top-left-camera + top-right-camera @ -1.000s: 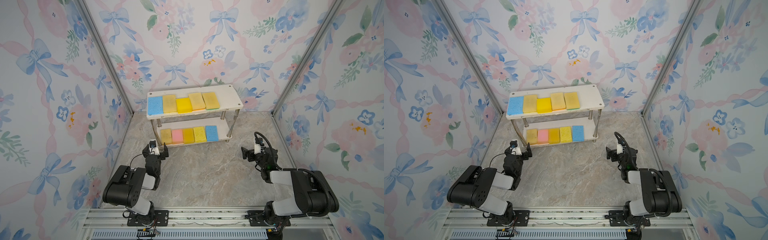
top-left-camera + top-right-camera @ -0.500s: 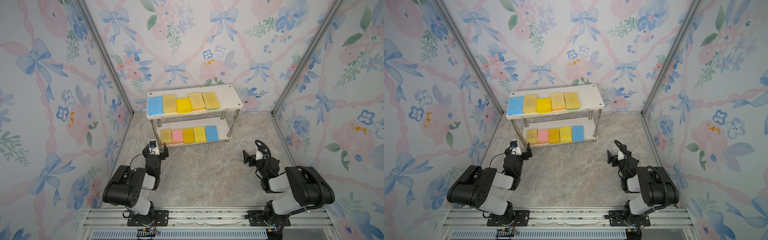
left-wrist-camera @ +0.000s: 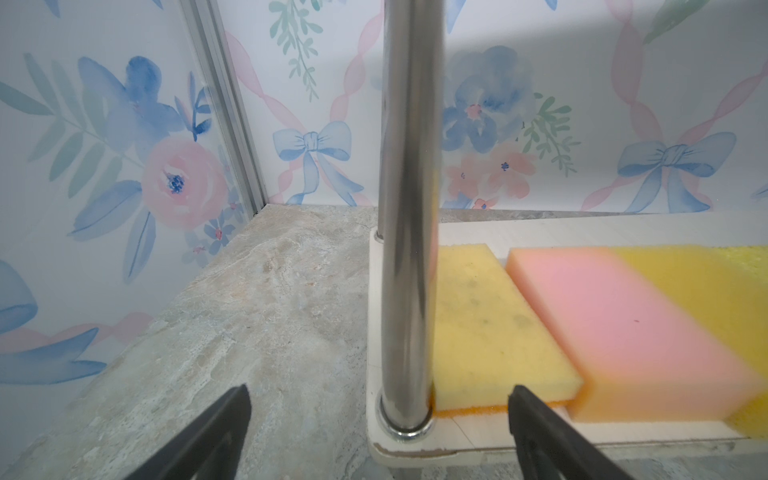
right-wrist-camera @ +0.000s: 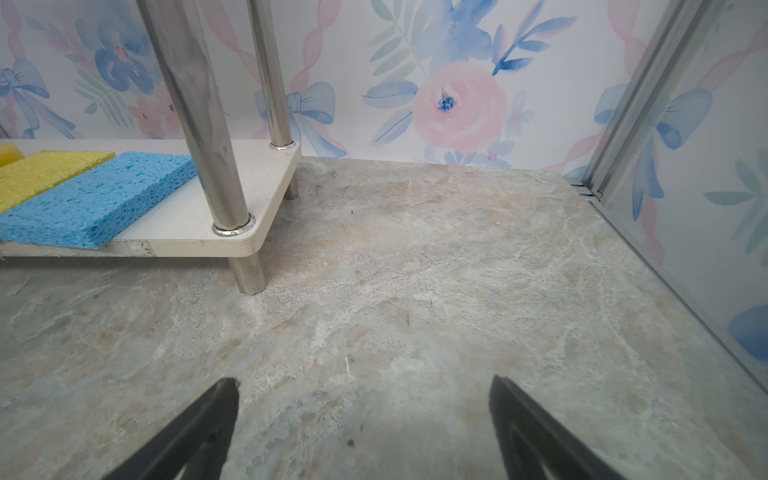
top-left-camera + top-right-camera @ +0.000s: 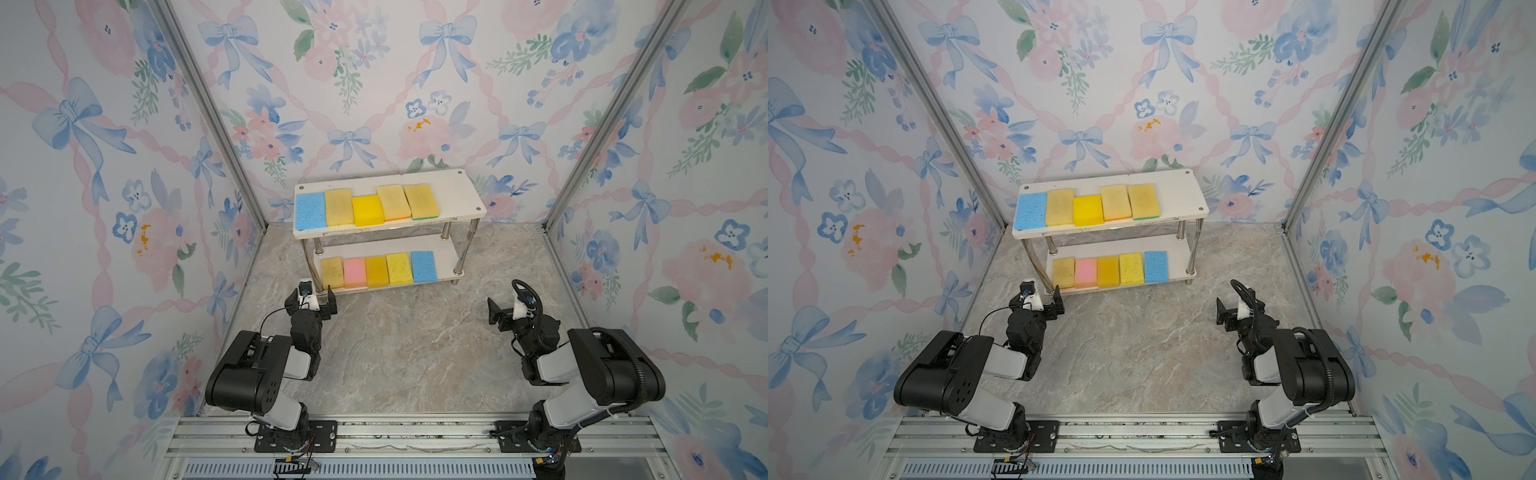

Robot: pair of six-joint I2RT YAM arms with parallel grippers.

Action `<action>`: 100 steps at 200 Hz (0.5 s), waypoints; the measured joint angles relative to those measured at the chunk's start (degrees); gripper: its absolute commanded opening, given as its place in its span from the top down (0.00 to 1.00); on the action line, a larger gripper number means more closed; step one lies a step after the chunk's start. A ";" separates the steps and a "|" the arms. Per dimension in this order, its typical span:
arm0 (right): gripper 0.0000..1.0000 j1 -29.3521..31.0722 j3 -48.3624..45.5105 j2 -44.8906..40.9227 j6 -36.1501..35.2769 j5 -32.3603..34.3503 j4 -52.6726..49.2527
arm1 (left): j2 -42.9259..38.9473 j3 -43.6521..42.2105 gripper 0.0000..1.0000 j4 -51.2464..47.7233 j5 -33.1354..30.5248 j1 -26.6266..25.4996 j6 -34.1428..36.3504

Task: Place and organize the cleaning sponges onto the shelf

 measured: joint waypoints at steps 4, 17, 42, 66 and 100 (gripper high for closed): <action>0.03 -0.13 0.09 0.07 0.09 -0.09 0.02 | 0.00 0.00 0.02 0.00 0.00 0.00 0.00; 0.03 -0.55 0.31 0.13 0.44 -0.20 0.04 | 0.00 0.00 0.02 0.00 0.00 0.00 0.00; 0.03 -0.87 1.18 0.15 0.83 -0.83 -0.63 | 0.00 0.00 0.02 0.02 0.00 0.00 0.00; 0.03 -0.85 3.80 0.02 0.85 -1.86 -4.44 | 0.00 0.00 0.02 0.02 0.00 0.00 0.00; 0.03 -0.72 10.43 -0.57 0.81 -1.86 -14.69 | 0.00 0.00 0.02 0.02 0.00 0.00 0.00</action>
